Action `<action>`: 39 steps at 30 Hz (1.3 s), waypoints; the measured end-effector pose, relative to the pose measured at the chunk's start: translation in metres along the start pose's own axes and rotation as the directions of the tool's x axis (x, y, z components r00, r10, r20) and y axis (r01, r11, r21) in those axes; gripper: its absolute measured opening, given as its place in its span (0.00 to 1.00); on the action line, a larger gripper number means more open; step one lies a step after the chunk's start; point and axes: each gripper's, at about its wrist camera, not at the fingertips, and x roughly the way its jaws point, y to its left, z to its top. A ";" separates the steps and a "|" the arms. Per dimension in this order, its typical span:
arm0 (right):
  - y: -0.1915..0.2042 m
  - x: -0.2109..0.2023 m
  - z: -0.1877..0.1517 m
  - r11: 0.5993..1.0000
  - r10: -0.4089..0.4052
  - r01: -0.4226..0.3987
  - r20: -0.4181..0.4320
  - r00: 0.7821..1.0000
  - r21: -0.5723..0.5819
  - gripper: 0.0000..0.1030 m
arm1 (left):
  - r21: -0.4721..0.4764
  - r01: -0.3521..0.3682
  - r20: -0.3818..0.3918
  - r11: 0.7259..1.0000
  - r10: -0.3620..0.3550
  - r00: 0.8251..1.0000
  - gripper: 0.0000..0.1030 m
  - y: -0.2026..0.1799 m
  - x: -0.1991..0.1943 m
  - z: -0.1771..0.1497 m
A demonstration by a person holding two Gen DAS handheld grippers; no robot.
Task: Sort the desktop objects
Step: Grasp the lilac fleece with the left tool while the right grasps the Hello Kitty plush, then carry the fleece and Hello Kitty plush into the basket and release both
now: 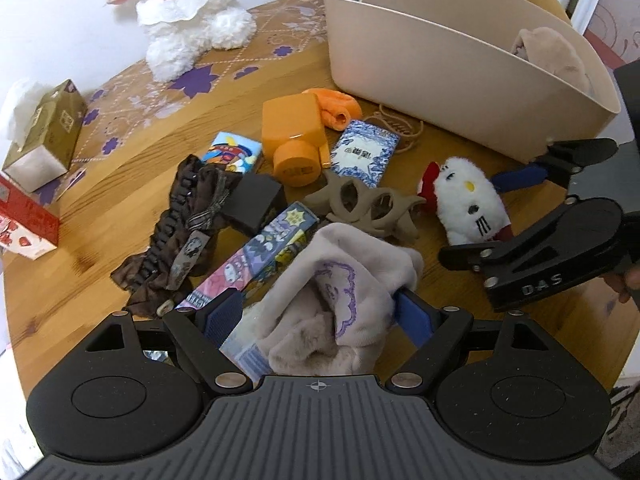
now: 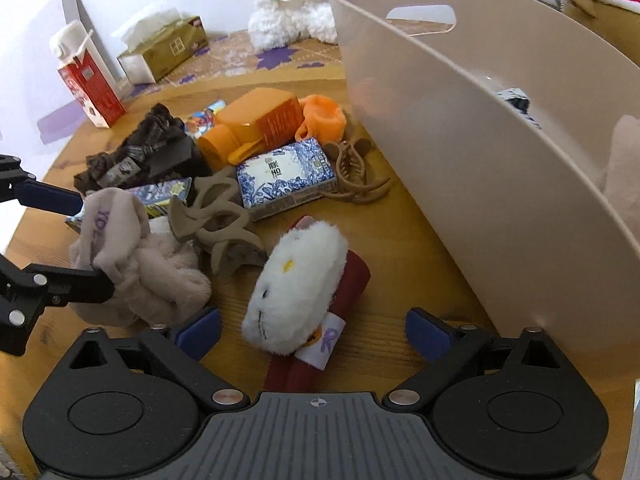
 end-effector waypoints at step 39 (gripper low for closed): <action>0.005 -0.065 -0.005 0.995 0.086 -0.079 0.116 0.990 -0.067 0.39 | -0.128 0.087 0.133 0.988 -0.070 0.989 0.25 -0.001 -0.046 -0.002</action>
